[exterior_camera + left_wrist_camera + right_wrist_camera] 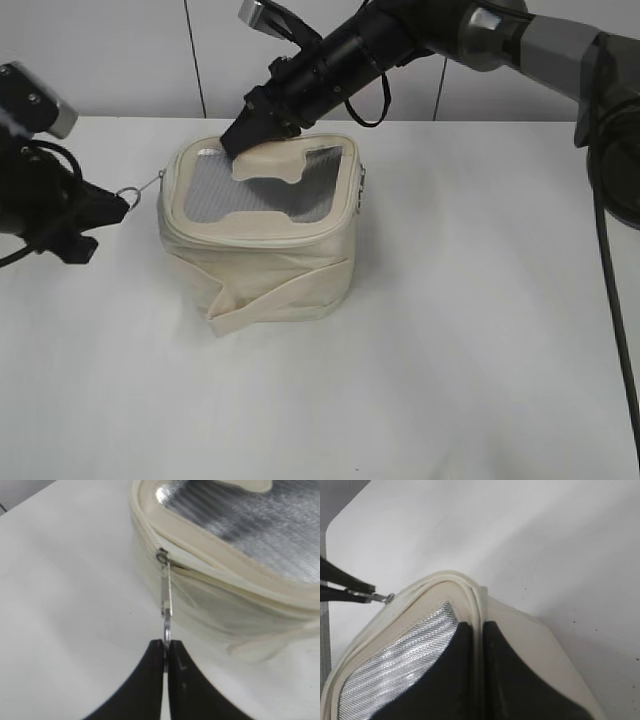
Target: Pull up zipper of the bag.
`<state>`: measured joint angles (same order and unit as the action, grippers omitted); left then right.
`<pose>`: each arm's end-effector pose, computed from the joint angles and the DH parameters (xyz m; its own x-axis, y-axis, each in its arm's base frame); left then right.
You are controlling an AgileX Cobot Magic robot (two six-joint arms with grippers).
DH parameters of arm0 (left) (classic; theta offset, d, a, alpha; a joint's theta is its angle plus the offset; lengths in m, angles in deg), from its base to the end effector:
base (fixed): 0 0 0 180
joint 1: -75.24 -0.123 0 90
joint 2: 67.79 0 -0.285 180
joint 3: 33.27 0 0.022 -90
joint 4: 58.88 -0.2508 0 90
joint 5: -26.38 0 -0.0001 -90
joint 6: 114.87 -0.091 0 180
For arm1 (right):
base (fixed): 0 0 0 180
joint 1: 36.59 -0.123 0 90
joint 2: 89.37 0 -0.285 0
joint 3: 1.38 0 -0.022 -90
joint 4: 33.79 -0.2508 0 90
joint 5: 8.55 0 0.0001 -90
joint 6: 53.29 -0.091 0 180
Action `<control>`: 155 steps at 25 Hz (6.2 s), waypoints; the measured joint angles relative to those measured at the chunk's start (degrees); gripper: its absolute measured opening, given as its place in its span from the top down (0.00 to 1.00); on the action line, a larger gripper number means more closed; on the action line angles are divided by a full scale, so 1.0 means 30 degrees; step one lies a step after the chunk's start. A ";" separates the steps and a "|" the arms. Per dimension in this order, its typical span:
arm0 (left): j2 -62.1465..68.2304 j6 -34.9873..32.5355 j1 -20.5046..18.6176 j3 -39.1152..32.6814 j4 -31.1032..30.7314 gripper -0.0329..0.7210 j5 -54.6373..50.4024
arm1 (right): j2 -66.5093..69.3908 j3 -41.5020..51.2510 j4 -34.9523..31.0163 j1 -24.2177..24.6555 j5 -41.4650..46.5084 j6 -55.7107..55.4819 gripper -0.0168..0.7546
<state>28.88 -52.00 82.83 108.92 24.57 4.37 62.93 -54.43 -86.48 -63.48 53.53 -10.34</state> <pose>0.2779 -0.0713 0.1842 -0.3908 0.5782 -0.7162 0.7173 0.6789 0.1567 0.4505 0.3002 0.1819 -0.6133 -0.4684 -0.6360 -0.7897 0.3815 0.4805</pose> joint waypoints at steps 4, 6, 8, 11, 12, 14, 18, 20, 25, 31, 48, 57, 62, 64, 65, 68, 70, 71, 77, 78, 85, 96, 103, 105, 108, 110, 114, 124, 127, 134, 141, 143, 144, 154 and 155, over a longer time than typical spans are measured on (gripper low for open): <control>-0.2213 0.0560 0.0000 -0.2046 0.0053 0.94 -0.0270 | 0.0000 0.0000 -0.0038 -0.0059 -0.0070 -0.0836 0.92; -0.3120 0.1006 -0.0020 -0.2830 -0.0043 0.94 -0.1049 | 0.0000 0.0000 -0.0021 -0.0059 -0.0189 -0.1458 0.92; -0.3929 0.1275 -0.0020 -0.3589 -0.0148 0.94 -0.2248 | 0.0000 0.0000 0.0016 -0.0059 -0.0247 -0.1970 0.92; -0.4565 0.1710 0.0818 -0.4552 -0.0211 0.94 -0.3165 | 0.0000 0.0000 0.0016 -0.0059 -0.0247 -0.2428 0.92; -0.4590 0.1851 0.1480 -0.4737 -0.0189 0.94 -0.3094 | 0.0000 0.0000 0.0016 -0.0059 -0.0247 -0.2490 0.92; -0.4566 0.1989 0.3070 -0.4822 0.0182 0.94 -0.2519 | 0.0000 0.0000 -0.0101 -0.0059 -0.0226 -0.2570 0.92; -0.3955 0.2127 0.7297 -0.4282 0.2862 0.93 0.0319 | 0.0000 0.0000 -0.0191 -0.0059 -0.0188 -0.2591 0.92; -0.3158 0.2134 0.9174 -0.3360 0.3338 0.93 0.1366 | 0.0000 0.0000 -0.0203 -0.0059 -0.0167 -0.2608 0.92; -0.0872 0.2177 1.1654 -0.1453 0.4296 0.93 0.2279 | 0.0000 0.0000 -0.0253 -0.0059 -0.0092 -0.2628 0.92; -0.1384 0.3302 1.1958 -0.1493 0.4943 0.70 0.2688 | -0.0194 -0.0382 0.0352 0.0097 0.0069 -0.2812 0.57; -0.0514 1.5988 -0.0059 0.6336 -0.6544 0.36 -0.9031 | -0.7993 0.9227 0.0199 0.6304 -0.0010 -0.1866 0.61; 0.9169 1.6382 0.2824 2.0188 -0.9899 0.37 -1.3832 | -1.6298 2.7778 -1.5080 0.6126 -0.9930 1.7113 0.51; 1.2636 1.7378 0.4134 2.4441 -1.1861 0.37 -1.5637 | -1.5886 2.8922 -1.6969 0.6029 -0.9207 1.9885 0.31; 1.3063 1.7477 0.4213 2.4773 -1.2391 0.37 -1.5676 | -1.5494 2.8922 -1.7107 0.6029 -0.8946 2.0016 0.30; 1.3130 1.7518 0.4231 2.4816 -1.2569 0.37 -1.5703 | -1.5276 2.8922 -1.7146 0.6029 -0.8789 2.0066 0.30; 1.3130 1.7524 0.4211 2.4939 -1.2788 0.37 -1.5749 | -1.4777 2.8922 -1.7165 0.6029 -0.8320 2.0103 0.30; 1.3213 1.7547 0.4211 2.4960 -1.2828 0.37 -1.5765 | -1.4459 2.8922 -1.7179 0.5969 -0.8213 2.0173 0.30; 1.3335 1.7568 0.4211 2.4960 -1.2828 0.37 -1.5765 | -1.4257 2.8922 -1.7206 0.5926 -0.8172 2.0196 0.30; 1.4131 1.8171 0.4196 2.5001 -1.3176 0.55 -1.5890 | -1.3357 2.8560 -1.7225 0.5501 -0.7862 2.0865 0.30; 1.4131 1.8191 0.4236 2.5042 -1.3317 0.67 -1.6002 | -1.3263 2.8421 -1.7225 0.5436 -0.7844 2.1080 0.30; 1.4131 1.8227 0.4261 2.5064 -1.3584 0.87 -1.6089 | -1.2138 2.7217 -1.7242 0.5365 -0.7806 2.2133 0.34; 1.4131 1.8268 0.4261 2.5078 -1.3549 0.88 -1.6089 | -1.0678 2.5865 -1.7284 0.3974 -0.8580 2.2423 0.35; 1.4131 1.8328 0.4261 2.5078 -1.3480 0.88 -1.6072 | -1.0490 2.4960 -1.7248 0.3067 -1.0697 2.2572 0.35; 1.4131 1.8343 0.4261 2.5078 -1.3464 0.88 -1.6072 | -1.0490 2.4656 -1.7248 0.3020 -1.1036 2.2590 0.35; 1.4131 1.8366 0.4261 2.5078 -1.3464 0.88 -1.6072 | -1.0473 2.4367 -1.7248 0.2987 -1.1207 2.2590 0.35; 1.4131 1.8387 0.4261 2.5078 -1.3464 0.88 -1.6072 | -1.0472 2.4219 -1.7248 0.2987 -1.1240 2.2623 0.36; 1.4131 1.8386 0.4261 2.5078 -1.3458 0.88 -1.6054 | -1.0427 2.4153 -1.7248 0.2987 -1.1260 2.2623 0.39; 1.4131 1.8386 0.4261 2.5078 -1.3458 0.89 -1.6035 | -0.8916 2.3682 -1.7286 0.2984 -1.1201 2.2646 0.50; 1.4131 1.8386 0.4261 2.5078 -1.3442 0.89 -1.6035 | -0.8739 2.3390 -1.7286 0.2931 -1.1139 2.2646 0.80; 1.4131 1.8466 0.4261 2.5078 -1.3442 0.89 -1.5980 | -0.8889 2.3709 -1.7286 0.2896 -1.0823 2.1410 0.97; 1.4131 1.9200 0.4261 2.5078 -1.3459 0.89 -1.5835 | -1.1171 2.6365 -1.7286 0.2915 -1.1260 2.1116 0.97; 1.4131 1.9428 0.4298 2.5078 -1.3459 0.89 -1.5813 | -1.1908 2.7295 -1.7335 0.2915 -1.1260 2.0900 0.97; 1.4131 1.9582 0.4298 2.5078 -1.3459 0.89 -1.5813 | -1.2289 2.7845 -1.7363 0.2915 -1.1243 2.0699 0.97; 1.4131 2.3011 0.4624 2.5044 -1.3630 0.89 -1.5001 | -1.4544 3.1884 -1.7949 0.2403 -0.8486 2.0015 0.97; 1.4131 2.3588 0.4698 2.5024 -1.3666 0.89 -1.4813 | -1.4544 3.1928 -1.8092 0.1903 -0.8486 1.9894 0.97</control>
<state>71.28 18.76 96.93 183.99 -16.43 -40.07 19.30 41.35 -140.76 -57.77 28.07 49.34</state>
